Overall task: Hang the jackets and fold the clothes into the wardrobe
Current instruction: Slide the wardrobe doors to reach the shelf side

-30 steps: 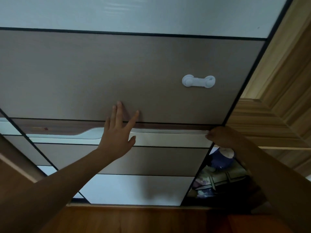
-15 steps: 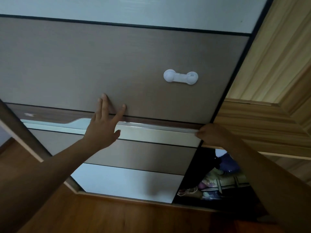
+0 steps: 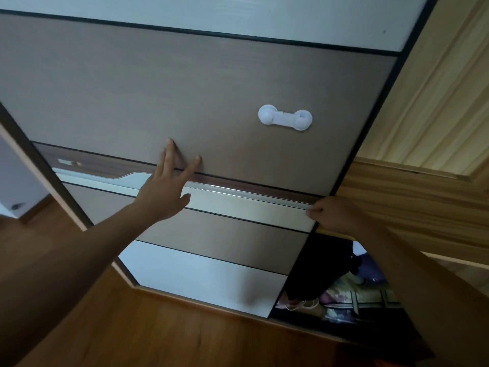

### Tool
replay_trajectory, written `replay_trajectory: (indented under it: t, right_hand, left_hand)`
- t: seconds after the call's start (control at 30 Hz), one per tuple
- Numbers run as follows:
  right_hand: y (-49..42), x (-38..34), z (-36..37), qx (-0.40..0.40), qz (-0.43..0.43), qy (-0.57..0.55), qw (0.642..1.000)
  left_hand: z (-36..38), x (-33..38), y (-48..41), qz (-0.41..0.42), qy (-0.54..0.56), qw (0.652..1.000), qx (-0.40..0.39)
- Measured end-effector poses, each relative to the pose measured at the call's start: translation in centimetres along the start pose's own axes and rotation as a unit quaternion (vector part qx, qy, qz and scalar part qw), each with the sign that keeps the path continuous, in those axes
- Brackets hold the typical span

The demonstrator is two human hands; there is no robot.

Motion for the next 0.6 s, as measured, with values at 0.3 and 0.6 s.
replay_trajectory:
  t: [0.3, 0.6]
  right_hand:
    - [-0.3, -1.8, 0.9, -0.074, -0.037, 0.068, 0.994]
    - [-1.3, -10.5, 2.5, -0.141, -0.198, 0.124, 0.962]
  left_hand:
    - [1.3, 1.5, 4.7, -0.078, 0.13, 0.981, -0.124]
    - [2.7, 3.5, 17.1, -0.236, 0.27, 0.922, -0.147]
Point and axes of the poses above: each hand's wrist, its own y-axis away from the middle knuckle, its own z-axis out of the palm, x = y × z, the point moved 2 cm from there along -y, towards the middle knuckle, and after that the axes turned 14 degrees about -x, right-handed, at the moved point
